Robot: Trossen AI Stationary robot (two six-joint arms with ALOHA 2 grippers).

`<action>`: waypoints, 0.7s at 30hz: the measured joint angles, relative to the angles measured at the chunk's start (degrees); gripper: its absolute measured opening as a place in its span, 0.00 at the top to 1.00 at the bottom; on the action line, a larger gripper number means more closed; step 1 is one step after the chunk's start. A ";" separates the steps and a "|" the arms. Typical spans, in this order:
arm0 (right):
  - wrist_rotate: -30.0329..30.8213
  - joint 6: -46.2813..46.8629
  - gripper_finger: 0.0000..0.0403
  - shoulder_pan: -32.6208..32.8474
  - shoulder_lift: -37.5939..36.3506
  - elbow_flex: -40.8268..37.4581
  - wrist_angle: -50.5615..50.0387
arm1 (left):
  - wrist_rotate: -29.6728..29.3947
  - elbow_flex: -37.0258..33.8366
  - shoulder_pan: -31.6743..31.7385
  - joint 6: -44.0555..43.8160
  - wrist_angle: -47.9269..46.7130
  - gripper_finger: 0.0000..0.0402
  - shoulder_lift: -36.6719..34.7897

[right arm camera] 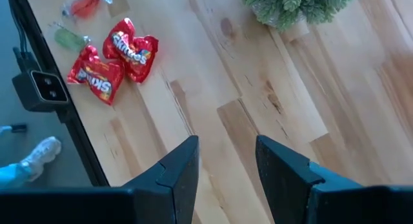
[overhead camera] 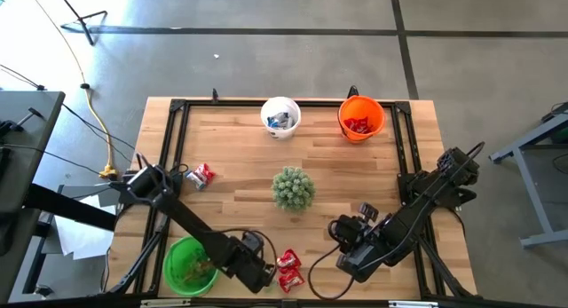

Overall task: Sort candy
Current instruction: Put the red gummy into the green bucket

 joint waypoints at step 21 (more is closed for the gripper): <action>-0.07 -2.43 0.63 0.17 0.00 0.00 -0.02 | 2.73 0.09 -0.62 1.60 1.11 0.71 0.80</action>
